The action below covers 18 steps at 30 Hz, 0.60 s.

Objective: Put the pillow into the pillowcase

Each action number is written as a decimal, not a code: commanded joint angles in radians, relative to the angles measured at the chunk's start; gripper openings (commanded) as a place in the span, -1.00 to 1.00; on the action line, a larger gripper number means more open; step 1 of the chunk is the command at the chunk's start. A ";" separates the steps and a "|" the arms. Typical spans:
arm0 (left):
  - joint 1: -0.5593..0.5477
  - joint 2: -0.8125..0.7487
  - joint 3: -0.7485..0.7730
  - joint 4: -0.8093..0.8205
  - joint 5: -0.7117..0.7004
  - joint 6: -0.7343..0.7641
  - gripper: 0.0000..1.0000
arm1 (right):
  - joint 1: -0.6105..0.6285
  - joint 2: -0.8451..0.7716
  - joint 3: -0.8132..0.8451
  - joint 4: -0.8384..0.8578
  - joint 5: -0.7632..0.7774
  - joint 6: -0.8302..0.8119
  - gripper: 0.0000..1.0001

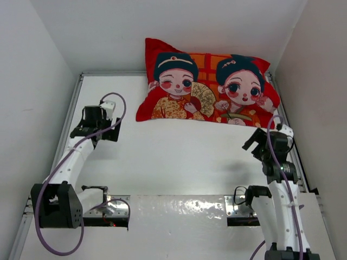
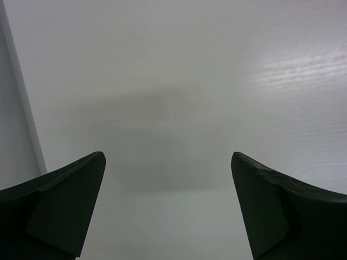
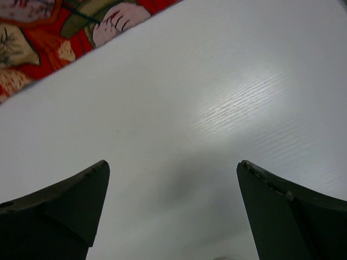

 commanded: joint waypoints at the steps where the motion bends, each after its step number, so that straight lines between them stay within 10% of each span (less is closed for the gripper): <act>1: 0.035 -0.048 -0.058 0.127 -0.011 0.014 0.99 | 0.002 -0.056 -0.022 0.022 0.133 0.191 0.98; 18: 0.062 -0.135 -0.177 0.202 0.057 0.035 0.99 | 0.000 -0.152 -0.087 0.000 0.158 0.233 0.98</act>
